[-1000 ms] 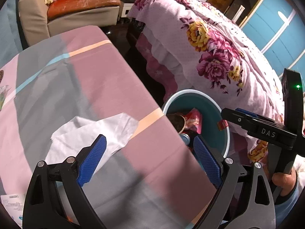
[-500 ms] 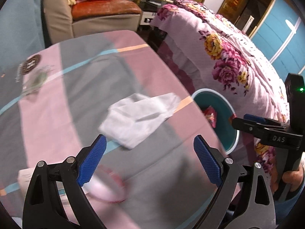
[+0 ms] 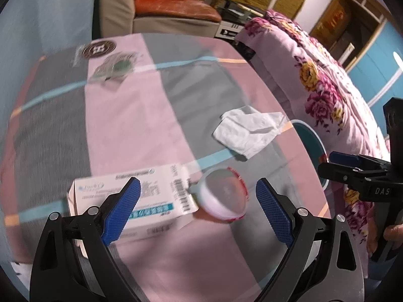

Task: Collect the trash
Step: 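Move both open grippers back to the table and grasp the clear lid with the left gripper, then hold the clear lid in the left gripper while the right gripper grasps the white tissue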

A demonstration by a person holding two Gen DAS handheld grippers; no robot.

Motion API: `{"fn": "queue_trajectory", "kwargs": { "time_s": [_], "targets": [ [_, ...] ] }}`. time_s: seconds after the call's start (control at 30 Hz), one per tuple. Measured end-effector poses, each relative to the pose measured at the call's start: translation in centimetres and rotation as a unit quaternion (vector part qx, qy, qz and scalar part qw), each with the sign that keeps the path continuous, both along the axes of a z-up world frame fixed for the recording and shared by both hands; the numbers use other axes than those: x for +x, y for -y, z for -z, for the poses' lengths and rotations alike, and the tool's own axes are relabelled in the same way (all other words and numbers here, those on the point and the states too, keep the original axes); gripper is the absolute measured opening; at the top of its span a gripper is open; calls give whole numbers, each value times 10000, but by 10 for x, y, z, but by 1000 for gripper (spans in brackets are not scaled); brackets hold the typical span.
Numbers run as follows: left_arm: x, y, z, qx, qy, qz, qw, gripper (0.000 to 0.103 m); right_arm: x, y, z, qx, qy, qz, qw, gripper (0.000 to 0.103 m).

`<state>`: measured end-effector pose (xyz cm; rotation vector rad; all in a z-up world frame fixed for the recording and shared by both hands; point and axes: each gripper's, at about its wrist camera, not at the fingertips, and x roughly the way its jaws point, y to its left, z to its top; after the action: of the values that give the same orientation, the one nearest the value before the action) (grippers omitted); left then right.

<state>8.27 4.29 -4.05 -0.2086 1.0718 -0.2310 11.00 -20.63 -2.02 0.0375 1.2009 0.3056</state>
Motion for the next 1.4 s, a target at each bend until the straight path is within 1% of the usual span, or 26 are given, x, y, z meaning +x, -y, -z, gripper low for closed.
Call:
{"fn": "queue_trajectory", "kwargs": {
  "time_s": [0.1,0.23,0.3,0.4,0.53,0.6,0.7,0.73,0.77,0.87,0.97,1.07,1.23,1.4],
  "targets": [
    [-4,3,9,-61,-93,89,9999,93,4,-4,-2,10,18,26,10000,82],
    [-7,23,19,-105,-169,405,9990,93,7,0,0,50,-25,183,9998,82],
    [-6,36,22,-13,-124,578,9982,93,8,6,2,68,-62,276,9996,82],
    [-1,48,28,153,-56,655,9977,93,7,13,6,73,-94,354,9993,82],
    [6,50,34,169,-19,646,9978,93,7,23,11,107,-123,427,9990,82],
    [8,54,38,217,-17,736,9970,92,10,29,14,163,-138,482,9986,82],
    [10,64,45,320,-59,941,9950,73,14,35,20,225,-156,553,9981,82],
    [12,67,48,322,-101,1002,9944,69,16,36,22,242,-168,571,9979,82],
    [12,69,49,316,-50,1000,9945,69,18,38,24,266,-189,595,9977,82],
    [16,70,47,295,43,964,9949,69,22,40,29,283,-207,599,9976,82],
    [24,65,43,254,117,823,9962,69,28,37,32,253,-209,548,9980,82],
    [35,49,31,96,233,570,9981,69,37,29,32,191,-142,422,9988,82],
    [47,18,14,-23,390,172,9991,69,59,2,35,-15,-5,56,10000,82],
    [56,-15,8,-128,427,-219,9988,69,85,-22,48,-167,50,-243,9996,82]
  ]
}}
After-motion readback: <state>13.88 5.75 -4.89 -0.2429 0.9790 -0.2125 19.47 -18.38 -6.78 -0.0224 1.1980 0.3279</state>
